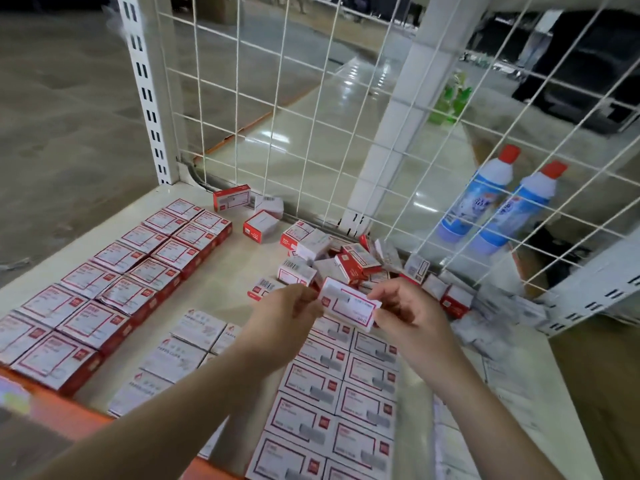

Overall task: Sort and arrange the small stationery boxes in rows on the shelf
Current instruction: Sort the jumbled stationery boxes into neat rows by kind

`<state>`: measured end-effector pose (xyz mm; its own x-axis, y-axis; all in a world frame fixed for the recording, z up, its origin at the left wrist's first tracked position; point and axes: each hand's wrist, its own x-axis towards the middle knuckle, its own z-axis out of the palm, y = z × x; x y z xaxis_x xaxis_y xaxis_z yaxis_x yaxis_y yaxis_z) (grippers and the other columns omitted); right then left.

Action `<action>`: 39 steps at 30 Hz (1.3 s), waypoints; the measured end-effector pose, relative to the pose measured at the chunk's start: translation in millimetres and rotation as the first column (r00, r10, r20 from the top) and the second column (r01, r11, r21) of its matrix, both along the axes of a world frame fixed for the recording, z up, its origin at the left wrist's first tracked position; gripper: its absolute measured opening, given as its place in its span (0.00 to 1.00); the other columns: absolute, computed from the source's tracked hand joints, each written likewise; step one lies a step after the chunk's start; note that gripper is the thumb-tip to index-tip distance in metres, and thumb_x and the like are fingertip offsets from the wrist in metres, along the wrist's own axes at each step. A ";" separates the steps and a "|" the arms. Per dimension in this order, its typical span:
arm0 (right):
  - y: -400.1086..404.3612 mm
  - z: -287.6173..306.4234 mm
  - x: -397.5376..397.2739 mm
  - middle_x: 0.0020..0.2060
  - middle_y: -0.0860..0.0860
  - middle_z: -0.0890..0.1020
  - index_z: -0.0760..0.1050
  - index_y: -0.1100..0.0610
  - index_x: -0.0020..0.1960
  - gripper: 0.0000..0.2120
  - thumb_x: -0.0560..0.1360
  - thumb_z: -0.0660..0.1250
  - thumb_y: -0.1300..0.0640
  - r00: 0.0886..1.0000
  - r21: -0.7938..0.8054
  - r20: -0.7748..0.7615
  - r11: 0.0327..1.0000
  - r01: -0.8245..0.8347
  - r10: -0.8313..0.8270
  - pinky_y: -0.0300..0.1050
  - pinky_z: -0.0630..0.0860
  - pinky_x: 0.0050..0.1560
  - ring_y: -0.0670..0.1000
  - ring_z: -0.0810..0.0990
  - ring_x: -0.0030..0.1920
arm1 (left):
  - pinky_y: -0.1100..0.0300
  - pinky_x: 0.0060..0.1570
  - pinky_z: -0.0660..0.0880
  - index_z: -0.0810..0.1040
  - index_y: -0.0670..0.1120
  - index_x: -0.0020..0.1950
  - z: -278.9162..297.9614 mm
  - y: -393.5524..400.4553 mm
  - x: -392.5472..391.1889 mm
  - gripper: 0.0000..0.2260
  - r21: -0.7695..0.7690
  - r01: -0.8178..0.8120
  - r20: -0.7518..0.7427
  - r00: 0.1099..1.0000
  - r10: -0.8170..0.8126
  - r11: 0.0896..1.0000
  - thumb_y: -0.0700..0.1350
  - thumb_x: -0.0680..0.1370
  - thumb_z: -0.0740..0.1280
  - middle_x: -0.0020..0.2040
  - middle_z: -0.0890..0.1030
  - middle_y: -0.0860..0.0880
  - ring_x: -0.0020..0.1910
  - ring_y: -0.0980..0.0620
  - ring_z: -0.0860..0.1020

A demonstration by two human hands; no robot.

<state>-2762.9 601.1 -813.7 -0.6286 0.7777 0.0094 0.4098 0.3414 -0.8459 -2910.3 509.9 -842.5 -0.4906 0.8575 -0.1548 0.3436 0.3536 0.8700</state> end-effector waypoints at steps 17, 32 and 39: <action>-0.3 -23.5 16.5 0.41 0.57 0.84 0.77 0.61 0.52 0.12 0.77 0.62 0.54 0.989 -0.586 -0.047 0.806 0.084 -0.138 0.47 0.79 0.49 0.55 0.83 0.44 | 0.57 0.41 0.81 0.78 0.49 0.50 11.4 -5.7 11.4 0.05 0.009 -0.038 0.121 0.992 0.036 0.999 0.43 0.79 0.62 0.43 0.81 0.54 0.41 0.53 0.81; -8.5 -20.6 15.8 0.49 0.41 0.80 0.76 0.45 0.49 0.12 0.72 0.70 0.59 0.995 -0.193 0.085 0.978 0.077 -0.061 0.40 0.78 0.51 0.40 0.79 0.50 | 0.70 0.32 0.76 0.76 0.49 0.43 5.4 -3.6 8.2 0.06 -0.097 -0.067 0.281 0.955 0.092 0.993 0.46 0.79 0.62 0.38 0.82 0.52 0.33 0.60 0.80; -9.4 -21.9 14.6 0.51 0.38 0.79 0.73 0.39 0.50 0.19 0.70 0.72 0.62 0.997 -0.100 0.079 0.995 0.031 -0.023 0.33 0.73 0.53 0.35 0.75 0.54 | 0.72 0.28 0.73 0.74 0.45 0.61 1.5 -5.4 10.9 0.12 -0.084 -0.055 0.288 0.954 0.077 0.995 0.42 0.78 0.62 0.38 0.80 0.57 0.32 0.62 0.80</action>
<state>-2748.3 591.7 -835.6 -0.6029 0.7890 -0.1179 0.4836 0.2439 -0.8407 -2899.4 504.4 -841.0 -0.4703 0.8052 -0.3614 0.0532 0.4345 0.8991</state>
